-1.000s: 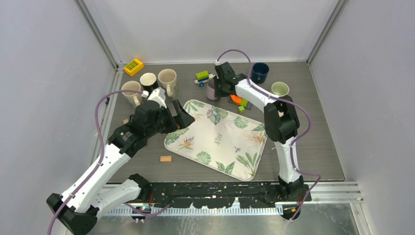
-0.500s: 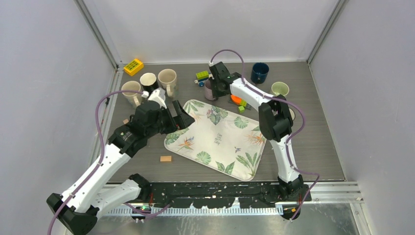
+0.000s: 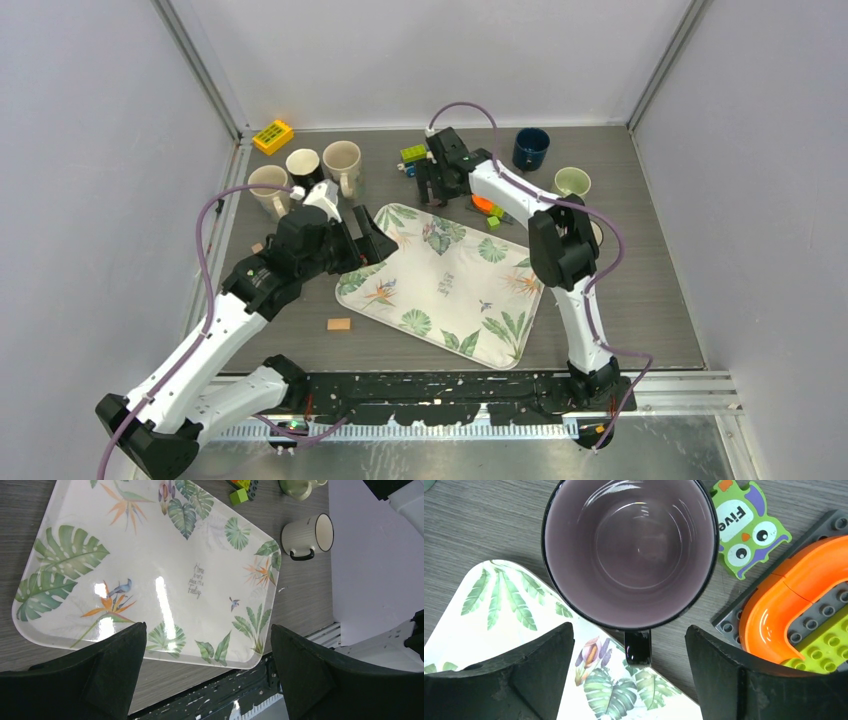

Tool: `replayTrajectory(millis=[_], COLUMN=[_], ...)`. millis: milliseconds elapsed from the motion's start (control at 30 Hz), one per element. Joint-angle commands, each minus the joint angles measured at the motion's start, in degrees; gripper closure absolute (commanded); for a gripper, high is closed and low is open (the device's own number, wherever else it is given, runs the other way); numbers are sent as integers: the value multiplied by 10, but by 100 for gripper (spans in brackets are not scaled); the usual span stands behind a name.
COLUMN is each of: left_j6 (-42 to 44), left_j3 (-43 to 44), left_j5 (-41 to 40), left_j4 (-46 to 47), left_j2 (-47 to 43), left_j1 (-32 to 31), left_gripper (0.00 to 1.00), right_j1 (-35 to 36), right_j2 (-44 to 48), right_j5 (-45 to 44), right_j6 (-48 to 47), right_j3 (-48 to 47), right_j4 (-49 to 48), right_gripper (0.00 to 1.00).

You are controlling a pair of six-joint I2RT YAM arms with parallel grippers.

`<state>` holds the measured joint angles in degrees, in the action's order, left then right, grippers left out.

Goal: Turn the mug right side up
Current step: Place the cup at the corner of the board, then reset both arms

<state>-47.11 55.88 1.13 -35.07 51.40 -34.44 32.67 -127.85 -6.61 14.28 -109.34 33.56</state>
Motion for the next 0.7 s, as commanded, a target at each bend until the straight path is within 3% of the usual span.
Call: replayTrajectory(millis=[0, 233, 667], left_j6=[25, 54, 126], left_j3=[8, 26, 58], left_j5=[-3, -23, -53], left_j4=[-6, -11, -2], left_j2=[2, 10, 35], left_j1=[-1, -1, -1], left_gripper=[4, 4, 4], right_j1=[2, 2, 2], right_j2=[85, 206, 493], right_j5=[2, 9, -24], right_j6=[21, 70, 148], right_j3=[8, 97, 336], right_j4=[-5, -39, -138], right_gripper=[11, 0, 0])
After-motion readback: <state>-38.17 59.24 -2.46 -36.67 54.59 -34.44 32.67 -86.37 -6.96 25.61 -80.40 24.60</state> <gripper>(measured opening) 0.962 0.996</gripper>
